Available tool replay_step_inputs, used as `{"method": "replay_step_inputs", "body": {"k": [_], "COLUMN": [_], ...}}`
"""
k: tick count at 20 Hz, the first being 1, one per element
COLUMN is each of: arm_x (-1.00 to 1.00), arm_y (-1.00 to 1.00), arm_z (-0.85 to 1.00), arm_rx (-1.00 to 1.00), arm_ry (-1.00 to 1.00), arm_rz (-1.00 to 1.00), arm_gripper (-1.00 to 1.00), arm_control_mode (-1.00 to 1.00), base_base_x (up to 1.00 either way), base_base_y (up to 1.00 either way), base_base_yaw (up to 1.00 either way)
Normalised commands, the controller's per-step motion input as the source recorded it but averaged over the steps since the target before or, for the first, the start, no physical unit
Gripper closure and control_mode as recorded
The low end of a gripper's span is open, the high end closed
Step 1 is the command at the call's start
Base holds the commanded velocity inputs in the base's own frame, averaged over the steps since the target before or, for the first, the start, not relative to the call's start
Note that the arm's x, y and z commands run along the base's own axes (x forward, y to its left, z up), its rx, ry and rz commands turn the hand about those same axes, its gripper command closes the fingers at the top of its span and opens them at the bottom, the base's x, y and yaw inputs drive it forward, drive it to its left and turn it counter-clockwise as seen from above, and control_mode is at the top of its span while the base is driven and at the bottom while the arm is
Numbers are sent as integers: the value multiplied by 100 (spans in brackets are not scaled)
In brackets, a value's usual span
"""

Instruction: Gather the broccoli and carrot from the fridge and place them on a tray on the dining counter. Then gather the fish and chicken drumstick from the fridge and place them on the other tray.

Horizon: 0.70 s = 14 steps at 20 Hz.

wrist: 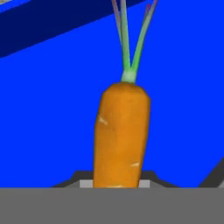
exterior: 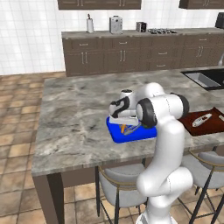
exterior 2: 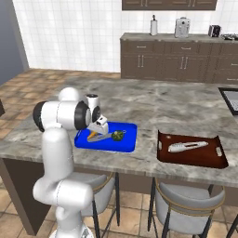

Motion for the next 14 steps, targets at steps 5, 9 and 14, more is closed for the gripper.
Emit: {"method": "replay_step_inputs", "body": {"k": [5, 9, 14], "arm_x": [-3, -17, -11], "arm_y": [0, 0, 0], "arm_z": [3, 30, 45], "arm_rx": [0, 0, 0], "arm_ry": [0, 0, 0], "arm_rz": [0, 0, 0], "arm_gripper": [-100, -100, -100], "arm_control_mode": [-100, -100, -100], "base_base_x": [0, 0, 0], "base_base_y": [0, 0, 0], "base_base_yaw": [0, 0, 0]}}
